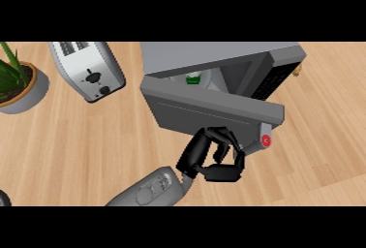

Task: Pick up the milk, place it into the microwave and close the microwave

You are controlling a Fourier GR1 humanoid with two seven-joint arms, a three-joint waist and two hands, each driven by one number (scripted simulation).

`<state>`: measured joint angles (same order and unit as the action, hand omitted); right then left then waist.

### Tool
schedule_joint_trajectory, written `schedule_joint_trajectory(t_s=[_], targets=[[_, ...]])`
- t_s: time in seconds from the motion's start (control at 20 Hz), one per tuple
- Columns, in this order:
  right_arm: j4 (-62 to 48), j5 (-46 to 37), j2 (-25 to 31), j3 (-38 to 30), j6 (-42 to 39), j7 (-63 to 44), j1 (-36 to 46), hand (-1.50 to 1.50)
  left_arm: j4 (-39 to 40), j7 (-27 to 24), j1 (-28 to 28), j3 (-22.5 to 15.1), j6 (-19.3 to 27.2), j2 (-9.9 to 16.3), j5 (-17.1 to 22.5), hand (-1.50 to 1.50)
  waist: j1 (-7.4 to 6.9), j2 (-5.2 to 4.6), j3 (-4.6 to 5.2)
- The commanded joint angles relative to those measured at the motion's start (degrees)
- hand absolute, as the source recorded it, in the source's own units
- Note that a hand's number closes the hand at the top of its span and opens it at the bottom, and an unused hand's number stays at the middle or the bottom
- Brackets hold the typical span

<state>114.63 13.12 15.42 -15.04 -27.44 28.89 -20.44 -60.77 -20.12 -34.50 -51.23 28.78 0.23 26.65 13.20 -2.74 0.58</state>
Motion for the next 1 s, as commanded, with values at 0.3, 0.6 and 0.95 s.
schedule_joint_trajectory(t_s=[0.3, 0.6, 0.95], targets=[[2.7, 3.9, 3.34, -1.27, -0.59, -4.83, 2.51, -1.5, 7.04, -2.05, -9.71, 4.81, 1.32, -0.23, 9.79, 1.5, 2.52, -1.08, -0.06], [2.44, 5.91, 5.61, -2.37, -1.43, -6.73, 3.61, -1.5, 10.31, -3.84, -15.17, 8.52, 0.26, -0.23, 14.89, 1.5, 3.54, -1.61, -0.12], [1.65, 9.02, 6.86, -3.85, -0.77, -8.36, 6.33, -1.5, 13.72, -7.8, -17.93, 9.47, -0.68, -0.23, 18.3, 1.5, 4.52, -2.32, -0.3]])
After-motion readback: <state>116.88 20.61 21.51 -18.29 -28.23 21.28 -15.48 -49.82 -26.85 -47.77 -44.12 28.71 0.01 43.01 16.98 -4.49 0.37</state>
